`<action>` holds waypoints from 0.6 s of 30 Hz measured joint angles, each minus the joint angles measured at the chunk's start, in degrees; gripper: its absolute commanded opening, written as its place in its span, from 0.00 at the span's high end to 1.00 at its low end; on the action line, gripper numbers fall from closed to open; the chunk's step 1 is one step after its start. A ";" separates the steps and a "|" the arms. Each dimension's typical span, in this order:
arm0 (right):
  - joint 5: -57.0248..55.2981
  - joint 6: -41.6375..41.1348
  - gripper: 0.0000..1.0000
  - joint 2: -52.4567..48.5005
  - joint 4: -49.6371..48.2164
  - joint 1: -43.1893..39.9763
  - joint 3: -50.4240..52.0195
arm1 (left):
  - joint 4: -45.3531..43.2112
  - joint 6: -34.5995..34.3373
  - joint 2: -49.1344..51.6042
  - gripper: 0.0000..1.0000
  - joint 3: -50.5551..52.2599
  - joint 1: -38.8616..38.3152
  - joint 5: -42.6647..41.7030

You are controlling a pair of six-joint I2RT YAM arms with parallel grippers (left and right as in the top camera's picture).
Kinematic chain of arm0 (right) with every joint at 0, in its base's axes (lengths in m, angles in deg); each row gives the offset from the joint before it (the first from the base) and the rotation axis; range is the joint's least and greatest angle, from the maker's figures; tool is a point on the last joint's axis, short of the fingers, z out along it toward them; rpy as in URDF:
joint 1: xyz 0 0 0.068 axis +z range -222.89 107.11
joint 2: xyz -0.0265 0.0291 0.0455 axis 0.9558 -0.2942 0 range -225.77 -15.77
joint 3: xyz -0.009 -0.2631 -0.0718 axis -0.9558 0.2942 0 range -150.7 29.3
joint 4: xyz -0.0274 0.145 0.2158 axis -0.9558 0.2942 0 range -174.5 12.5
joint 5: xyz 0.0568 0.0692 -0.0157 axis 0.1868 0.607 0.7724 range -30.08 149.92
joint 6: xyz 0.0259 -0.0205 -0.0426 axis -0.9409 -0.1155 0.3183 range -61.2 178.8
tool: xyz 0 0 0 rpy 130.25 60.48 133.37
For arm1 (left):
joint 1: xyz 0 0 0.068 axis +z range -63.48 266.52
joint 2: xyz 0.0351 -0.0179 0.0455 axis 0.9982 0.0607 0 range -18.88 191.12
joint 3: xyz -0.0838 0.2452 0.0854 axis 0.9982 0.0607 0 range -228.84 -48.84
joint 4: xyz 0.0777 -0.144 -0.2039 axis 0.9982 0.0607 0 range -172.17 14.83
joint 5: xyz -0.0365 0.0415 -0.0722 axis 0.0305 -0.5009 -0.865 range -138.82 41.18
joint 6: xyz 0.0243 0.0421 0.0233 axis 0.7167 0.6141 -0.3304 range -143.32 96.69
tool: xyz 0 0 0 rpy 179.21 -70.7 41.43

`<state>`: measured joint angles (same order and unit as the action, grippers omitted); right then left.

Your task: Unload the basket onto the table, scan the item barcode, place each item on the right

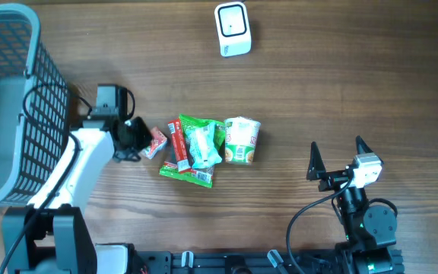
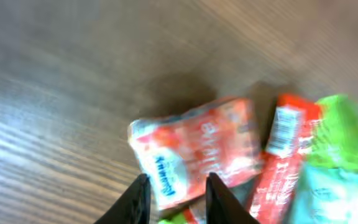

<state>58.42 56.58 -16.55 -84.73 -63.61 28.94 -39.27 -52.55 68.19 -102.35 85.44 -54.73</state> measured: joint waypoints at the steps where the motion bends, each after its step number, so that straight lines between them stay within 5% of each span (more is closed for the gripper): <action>1: 0.00 -0.02 0.00 0.00 0.00 -0.02 0.00 | 3.69 0.66 0.11 0.48 -3.04 0.00 -0.07; 2: 0.00 -0.02 0.00 0.00 0.02 -0.02 0.00 | 5.03 1.18 0.07 0.38 -5.35 0.00 0.00; 4: 0.00 0.00 0.00 0.00 0.02 -0.02 0.00 | 10.10 2.43 0.09 0.00 -10.56 0.00 0.00; 18: 0.00 -0.02 0.00 0.00 0.00 0.00 0.00 | 21.49 6.69 0.07 0.00 -17.27 -0.04 5.31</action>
<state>58.42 56.56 -16.55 -84.73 -63.61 28.94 -17.79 -45.86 68.26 -119.62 85.39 -49.42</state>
